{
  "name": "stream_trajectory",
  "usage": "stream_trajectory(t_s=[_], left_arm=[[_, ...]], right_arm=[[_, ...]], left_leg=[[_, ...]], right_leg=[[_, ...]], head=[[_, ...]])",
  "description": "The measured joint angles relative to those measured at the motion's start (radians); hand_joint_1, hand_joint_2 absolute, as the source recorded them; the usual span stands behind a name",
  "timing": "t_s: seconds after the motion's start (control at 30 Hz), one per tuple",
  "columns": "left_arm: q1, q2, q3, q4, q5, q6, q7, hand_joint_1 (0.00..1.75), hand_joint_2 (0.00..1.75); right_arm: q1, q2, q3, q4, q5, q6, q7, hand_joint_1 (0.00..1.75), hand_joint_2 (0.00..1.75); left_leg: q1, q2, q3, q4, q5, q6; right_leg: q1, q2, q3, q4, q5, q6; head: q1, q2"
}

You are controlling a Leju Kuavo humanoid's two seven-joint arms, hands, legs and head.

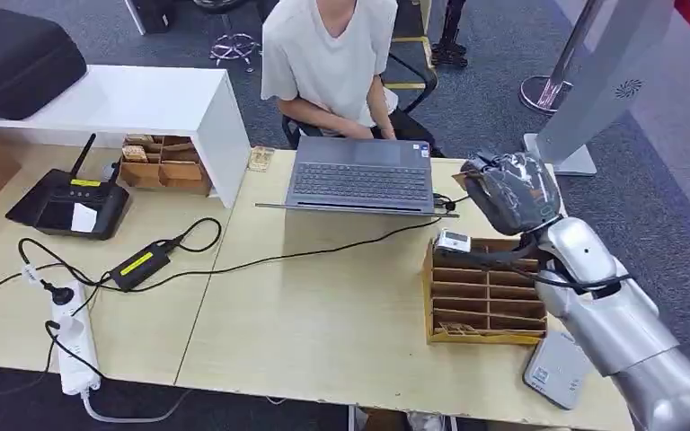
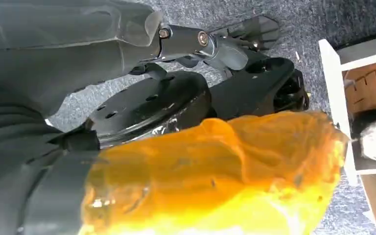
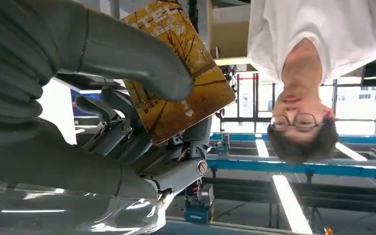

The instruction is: Pass the card to the sensor for recognition and then transmit it.

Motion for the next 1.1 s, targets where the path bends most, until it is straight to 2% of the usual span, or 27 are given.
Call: stream_trajectory(t_s=[0.13, 0.2, 0.37, 0.5, 0.87, 1.1], left_arm=[[0.001, -0.001, 0.000, 0.000, 0.015, 0.006, 0.001, 0.00, 0.00], [0.006, -0.001, 0.000, 0.000, 0.024, 0.008, 0.001, 0.00, 0.00], [0.017, -0.001, 0.000, 0.000, 0.046, 0.018, -0.002, 0.00, 0.00], [0.017, -0.001, 0.000, 0.000, 0.056, 0.021, -0.003, 0.00, 0.00], [0.024, -0.002, 0.001, 0.000, 0.088, 0.027, -0.010, 0.00, 0.00], [0.032, -0.006, 0.004, 0.003, 0.113, 0.038, -0.013, 0.00, 0.00]], right_arm=[[0.057, -0.041, -0.024, -0.062, -0.010, -0.027, 0.000, 1.75, 1.75], [0.103, -0.079, -0.049, -0.112, -0.008, -0.048, 0.000, 1.75, 1.75], [0.250, -0.179, -0.154, -0.245, 0.015, -0.090, -0.011, 1.75, 1.75], [0.357, -0.232, -0.235, -0.331, 0.037, -0.113, -0.015, 1.75, 1.75], [0.622, -0.295, -0.447, -0.500, 0.121, -0.172, -0.014, 1.75, 1.75], [0.823, -0.326, -0.587, -0.605, 0.208, -0.164, 0.042, 1.75, 1.75]], left_leg=[[0.000, -0.001, 0.000, 0.000, 0.000, 0.000], [0.000, -0.001, 0.000, 0.000, 0.000, 0.000], [0.000, -0.002, -0.001, 0.000, -0.001, 0.001], [0.000, -0.001, -0.001, 0.000, -0.001, 0.001], [0.000, -0.001, -0.001, 0.000, -0.001, 0.001], [0.000, -0.002, -0.002, 0.000, -0.001, 0.002]], right_leg=[[0.000, -0.001, 0.000, -0.001, 0.000, 0.000], [0.000, -0.001, 0.000, -0.001, 0.000, 0.000], [0.000, -0.002, 0.000, -0.002, 0.000, 0.000], [0.000, -0.001, 0.000, -0.002, 0.000, 0.000], [0.000, -0.001, -0.001, -0.002, 0.000, 0.000], [0.000, -0.003, 0.000, -0.003, -0.001, 0.001]], head=[[0.000, 0.000], [0.000, 0.000], [0.000, 0.000], [0.000, 0.000], [0.000, 0.000], [0.000, 0.000]])
